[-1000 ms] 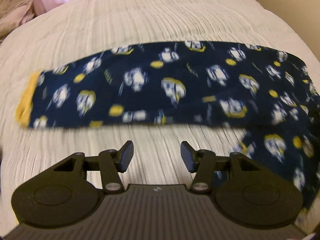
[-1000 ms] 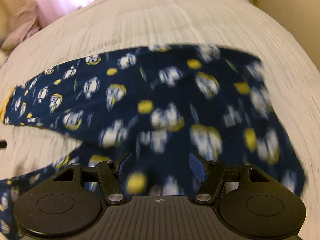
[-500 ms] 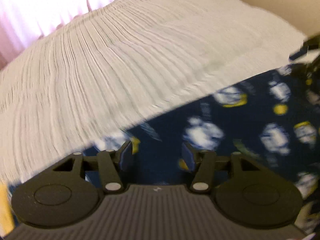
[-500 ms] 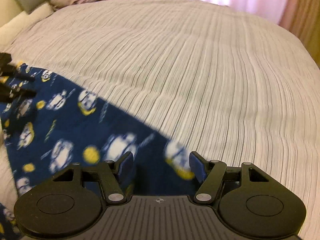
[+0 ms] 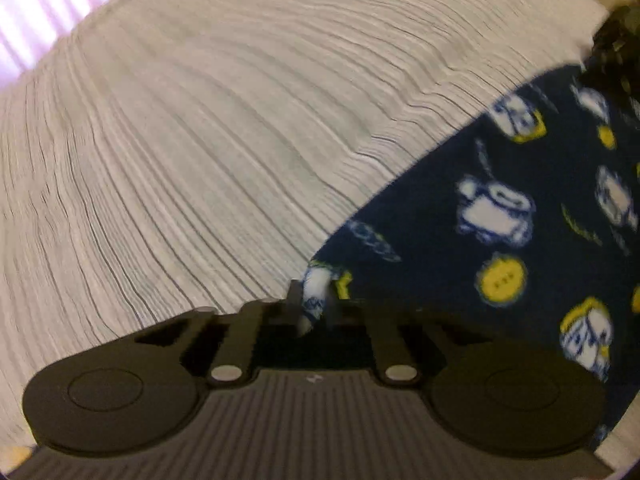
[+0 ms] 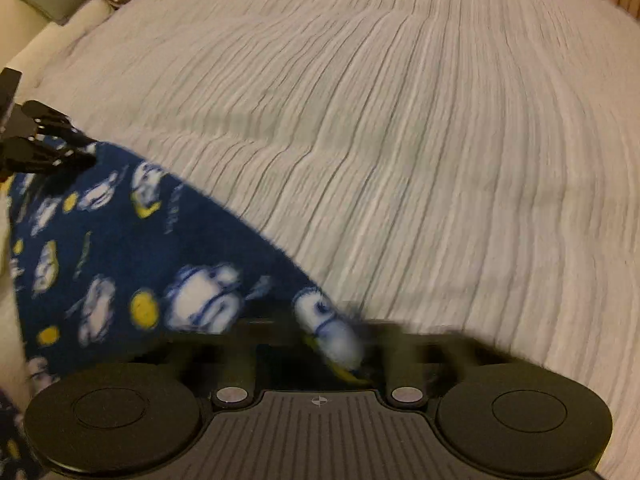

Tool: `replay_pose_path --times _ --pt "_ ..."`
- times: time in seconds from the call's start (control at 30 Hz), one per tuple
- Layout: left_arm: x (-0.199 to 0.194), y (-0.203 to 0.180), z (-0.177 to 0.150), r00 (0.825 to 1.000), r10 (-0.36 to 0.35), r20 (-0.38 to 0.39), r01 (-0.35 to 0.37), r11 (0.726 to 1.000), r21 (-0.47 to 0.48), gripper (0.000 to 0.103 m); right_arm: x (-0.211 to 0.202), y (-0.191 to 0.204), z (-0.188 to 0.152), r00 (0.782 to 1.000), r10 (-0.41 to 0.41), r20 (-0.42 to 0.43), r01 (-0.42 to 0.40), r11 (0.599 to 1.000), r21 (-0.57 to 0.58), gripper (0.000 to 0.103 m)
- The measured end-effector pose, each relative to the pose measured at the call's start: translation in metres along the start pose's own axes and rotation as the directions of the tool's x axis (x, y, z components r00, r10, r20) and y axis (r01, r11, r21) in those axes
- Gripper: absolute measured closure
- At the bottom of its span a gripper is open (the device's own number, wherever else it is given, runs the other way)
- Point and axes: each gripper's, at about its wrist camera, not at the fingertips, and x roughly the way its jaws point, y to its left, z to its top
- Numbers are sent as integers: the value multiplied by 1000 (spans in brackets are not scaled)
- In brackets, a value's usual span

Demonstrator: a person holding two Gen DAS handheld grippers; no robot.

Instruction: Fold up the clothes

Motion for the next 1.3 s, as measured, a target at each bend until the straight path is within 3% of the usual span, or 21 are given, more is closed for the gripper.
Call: replay_pose_path --times 0.07,0.2,0.3,0.4,0.5,0.57,0.67,0.73,0.8,0.83,0.87,0.9,0.93,1.0,1.03,1.1,1.17,1.23,1.3 --pt "-18 -7 -3 999 42 29 -42 999 5 99 -23 21 -15 998 -42 51 44 998 -42 98" --pt "-83 -23 -22 982 136 134 -122 987 -109 99 -68 64 -44 980 -119 159 139 983 -119 98" --pt "-150 -51 -60 965 183 187 -148 971 -188 99 -102 96 -66 956 -169 241 213 962 -168 98" --pt "-211 -87 -109 967 168 189 -113 955 -274 99 -145 136 -110 937 -205 282 262 948 -182 98" --pt "-251 -129 -162 984 117 137 -60 930 -363 98 -177 175 -164 948 -219 232 253 958 -132 98" --pt "-261 -157 -198 996 61 68 -24 896 -444 97 -189 198 -201 959 -227 167 242 968 -72 98" --pt "-254 -195 -242 995 -39 -94 -17 848 -530 95 -189 228 -252 972 -233 13 233 972 24 98" --pt "-257 -211 -255 988 -91 -129 7 841 -541 95 -180 240 -274 958 -270 -93 274 961 37 98" --pt "-264 -220 -260 984 -124 -128 37 844 -534 93 -173 248 -291 931 -316 -184 329 943 45 97" --pt "-269 -221 -258 986 -123 -113 45 850 -526 88 -178 245 -293 933 -309 -182 329 940 88 95" --pt "-274 -218 -254 989 -112 -96 46 851 -522 87 -183 239 -293 943 -284 -176 311 937 157 68" --pt "-278 -213 -247 993 -90 -74 37 848 -529 84 -189 236 -292 948 -281 -149 309 925 219 33" --pt "-280 -205 -241 997 -61 -57 20 834 -552 76 -199 230 -287 946 -310 -91 323 906 274 26" --pt "-280 -186 -231 999 6 -34 -26 785 -619 59 -213 217 -275 928 -372 -8 348 859 376 26" --pt "-277 -176 -226 998 45 -37 -58 753 -656 55 -217 208 -266 915 -403 16 359 832 424 26" --pt "-265 -158 -217 988 118 -98 -152 687 -711 55 -212 189 -243 891 -453 25 392 798 457 26" --pt "-255 -147 -214 965 177 -192 -261 634 -728 55 -207 170 -220 865 -501 33 423 763 489 26" --pt "-253 -141 -214 950 218 -226 -313 601 -735 55 -202 152 -197 836 -548 38 451 725 520 26" --pt "-250 -138 -212 943 236 -234 -330 591 -736 54 -189 145 -174 821 -570 33 478 718 506 26"
